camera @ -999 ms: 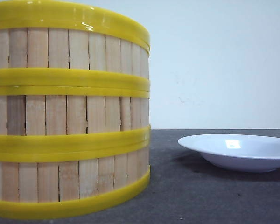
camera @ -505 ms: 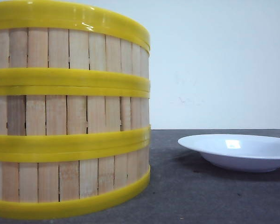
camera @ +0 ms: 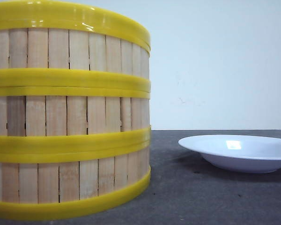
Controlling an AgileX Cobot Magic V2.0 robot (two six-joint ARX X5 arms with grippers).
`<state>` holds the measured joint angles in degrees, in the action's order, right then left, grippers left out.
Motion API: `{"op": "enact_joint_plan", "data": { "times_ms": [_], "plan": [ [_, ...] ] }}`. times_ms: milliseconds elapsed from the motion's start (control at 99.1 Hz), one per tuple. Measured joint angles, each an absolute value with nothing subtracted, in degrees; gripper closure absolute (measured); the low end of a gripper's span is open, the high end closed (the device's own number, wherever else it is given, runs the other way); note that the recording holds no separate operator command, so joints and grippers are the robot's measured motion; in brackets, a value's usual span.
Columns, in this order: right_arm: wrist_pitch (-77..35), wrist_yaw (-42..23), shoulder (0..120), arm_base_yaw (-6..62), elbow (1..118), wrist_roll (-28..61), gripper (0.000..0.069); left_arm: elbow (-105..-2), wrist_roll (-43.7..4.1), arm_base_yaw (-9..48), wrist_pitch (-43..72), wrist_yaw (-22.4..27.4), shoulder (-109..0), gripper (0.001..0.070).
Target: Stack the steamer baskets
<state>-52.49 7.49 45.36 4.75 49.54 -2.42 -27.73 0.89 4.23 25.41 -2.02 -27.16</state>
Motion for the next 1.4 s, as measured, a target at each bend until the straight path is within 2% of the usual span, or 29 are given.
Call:
{"op": "enact_joint_plan", "data": {
  "times_ms": [161,363,545,1403],
  "plan": [
    [-52.49,7.49,45.36,4.75,49.54,-2.42,0.0683,-13.87,0.05,4.14,18.98,-2.04,-12.10,0.0695],
    [-52.47,7.49,45.39,4.75,49.54,-2.42,0.0683,-5.39,-0.56,4.14,15.94,-2.04,-0.14,0.0695],
    [-52.38,7.49,45.23,4.75,49.54,-2.42,0.0683,-1.87,-0.67,4.14,10.20,-1.72,-0.25,0.0695],
    [-42.50,7.33,45.04,4.78,49.39,-2.42,0.0683,-1.87,-0.71,4.16,10.57,-1.56,-0.32,0.0695]
  ]
}}
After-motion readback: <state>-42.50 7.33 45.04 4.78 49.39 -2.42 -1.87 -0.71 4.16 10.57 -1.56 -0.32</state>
